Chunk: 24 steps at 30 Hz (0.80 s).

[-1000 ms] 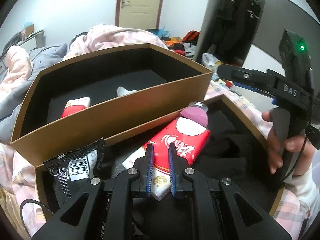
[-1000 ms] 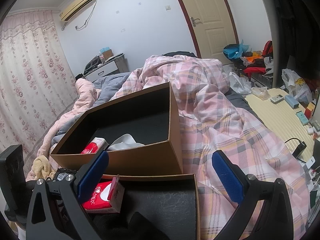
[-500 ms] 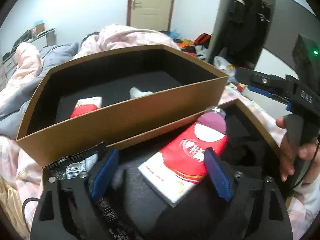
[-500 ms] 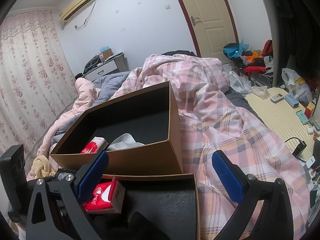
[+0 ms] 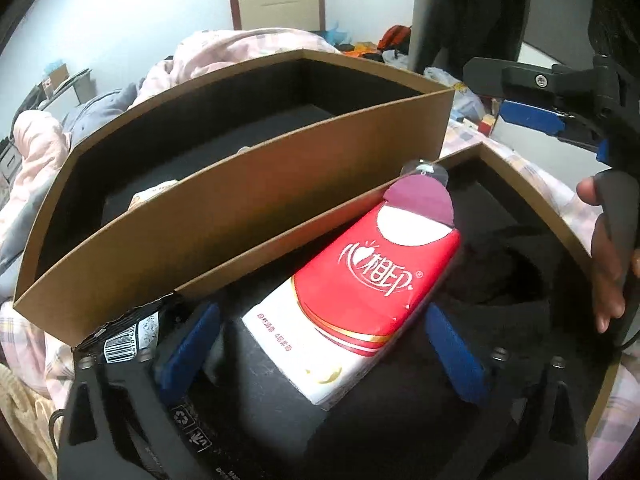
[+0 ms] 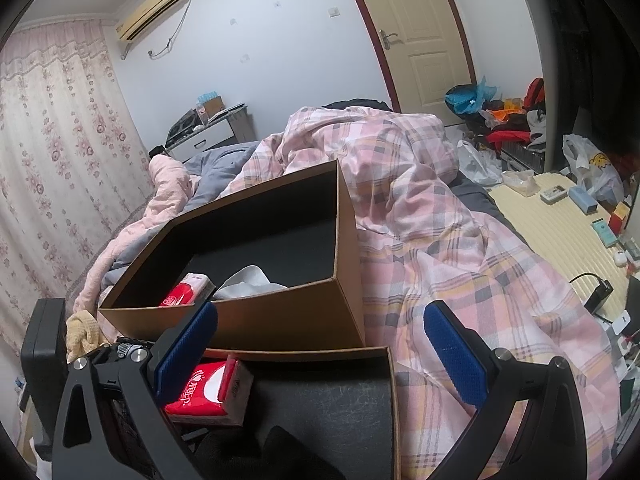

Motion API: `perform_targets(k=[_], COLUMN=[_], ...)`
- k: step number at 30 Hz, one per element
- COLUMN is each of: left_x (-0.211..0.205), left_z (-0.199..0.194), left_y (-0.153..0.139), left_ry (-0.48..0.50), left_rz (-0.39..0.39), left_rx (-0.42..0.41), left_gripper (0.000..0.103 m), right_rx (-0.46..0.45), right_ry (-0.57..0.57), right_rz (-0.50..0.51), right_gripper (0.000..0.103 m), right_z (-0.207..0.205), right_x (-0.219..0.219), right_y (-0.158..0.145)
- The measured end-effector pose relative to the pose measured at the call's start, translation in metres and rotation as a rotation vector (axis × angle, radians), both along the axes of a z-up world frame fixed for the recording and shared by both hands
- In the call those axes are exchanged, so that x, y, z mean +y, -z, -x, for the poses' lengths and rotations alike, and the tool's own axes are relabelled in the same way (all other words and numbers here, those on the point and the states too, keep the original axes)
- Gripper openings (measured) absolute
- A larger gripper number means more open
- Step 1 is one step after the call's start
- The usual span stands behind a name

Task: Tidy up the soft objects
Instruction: 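Close the left gripper on the red tissue pack, then lift the red tissue pack with the left gripper over the upper box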

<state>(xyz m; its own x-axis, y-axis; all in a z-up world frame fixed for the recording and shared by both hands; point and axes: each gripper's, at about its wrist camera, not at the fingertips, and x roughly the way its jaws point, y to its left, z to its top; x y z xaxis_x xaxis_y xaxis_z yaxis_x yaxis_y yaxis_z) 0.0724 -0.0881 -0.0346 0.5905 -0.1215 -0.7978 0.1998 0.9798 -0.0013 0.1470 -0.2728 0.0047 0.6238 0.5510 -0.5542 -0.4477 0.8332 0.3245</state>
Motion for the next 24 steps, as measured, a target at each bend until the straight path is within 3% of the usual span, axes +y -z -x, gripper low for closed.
perform_targets(k=[6, 12, 24], left_x=[0.008, 0.01, 0.042], left_z=[-0.001, 0.01, 0.035], left_y=[-0.005, -0.017, -0.06], left_ry=[-0.011, -0.014, -0.014], left_rz=[0.034, 0.093, 0.363], left_rx=[-0.022, -0.069, -0.27], left_gripper=[0.059, 0.044, 0.04], right_rx=[0.001, -0.002, -0.001], right_ry=[-0.001, 0.001, 0.004], right_rz=[0.0, -0.002, -0.019], right_gripper=[0.102, 0.102, 0.103], right_z=[0.0, 0.002, 0.003], right_x=[-0.001, -0.002, -0.003], right_y=[-0.001, -0.002, -0.005])
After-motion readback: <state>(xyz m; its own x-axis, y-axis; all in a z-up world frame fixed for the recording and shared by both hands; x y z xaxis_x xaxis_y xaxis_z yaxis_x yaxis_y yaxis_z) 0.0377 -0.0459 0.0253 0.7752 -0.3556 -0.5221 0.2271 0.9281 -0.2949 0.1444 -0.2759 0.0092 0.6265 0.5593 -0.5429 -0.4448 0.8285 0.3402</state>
